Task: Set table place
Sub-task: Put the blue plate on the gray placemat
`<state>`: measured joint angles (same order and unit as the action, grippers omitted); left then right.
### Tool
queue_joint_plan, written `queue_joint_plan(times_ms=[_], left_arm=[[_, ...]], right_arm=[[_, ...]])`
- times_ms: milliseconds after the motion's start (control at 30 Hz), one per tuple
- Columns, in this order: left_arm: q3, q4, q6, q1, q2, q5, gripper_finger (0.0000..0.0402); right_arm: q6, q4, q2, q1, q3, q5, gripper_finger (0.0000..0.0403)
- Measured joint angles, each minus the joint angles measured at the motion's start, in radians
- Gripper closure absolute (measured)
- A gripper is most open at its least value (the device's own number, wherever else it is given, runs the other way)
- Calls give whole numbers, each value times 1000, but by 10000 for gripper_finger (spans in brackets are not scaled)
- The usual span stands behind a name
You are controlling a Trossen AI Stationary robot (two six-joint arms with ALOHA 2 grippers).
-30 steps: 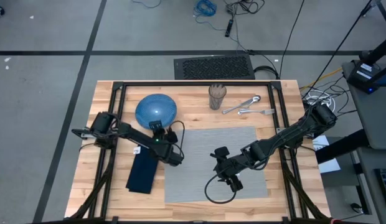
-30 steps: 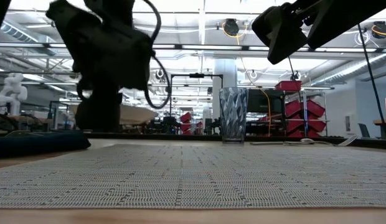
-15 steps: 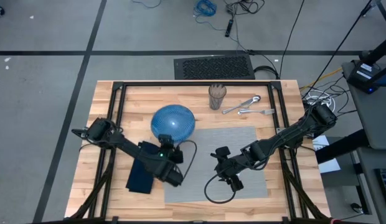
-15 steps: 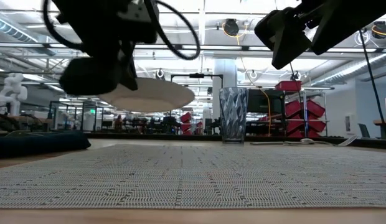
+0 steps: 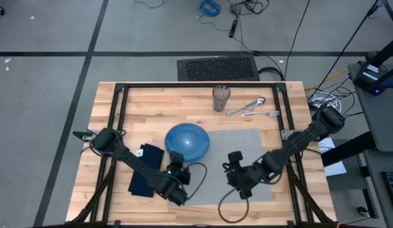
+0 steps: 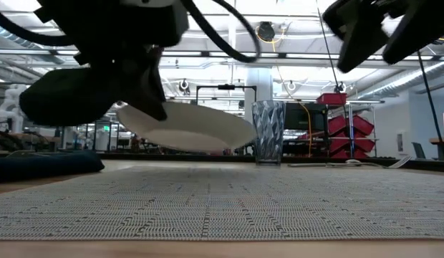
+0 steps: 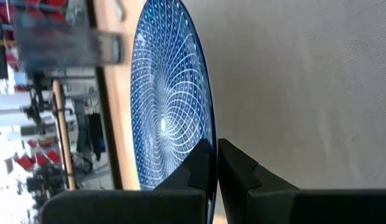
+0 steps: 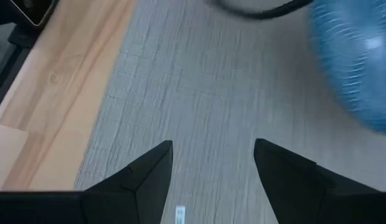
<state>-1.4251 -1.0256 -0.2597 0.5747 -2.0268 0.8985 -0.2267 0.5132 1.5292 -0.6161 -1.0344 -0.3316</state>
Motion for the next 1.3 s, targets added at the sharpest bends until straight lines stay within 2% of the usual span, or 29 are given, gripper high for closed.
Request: queue_joint_plan(times_ms=[333,633,833,1300], left_arm=[[-220,20,192,10,-174,28,401],[-289,199,382,11,-193,2,401],[-292,248,433,9,-193,-70,401],[-292,328,529,-9,-193,-209,401]], right_arm=[[-158,93,-137,-176,0,-225,188],[-280,191,-231,-295,0,-394,188],[-296,196,-234,-321,0,-429,188],[-305,196,-233,-322,0,-436,188]])
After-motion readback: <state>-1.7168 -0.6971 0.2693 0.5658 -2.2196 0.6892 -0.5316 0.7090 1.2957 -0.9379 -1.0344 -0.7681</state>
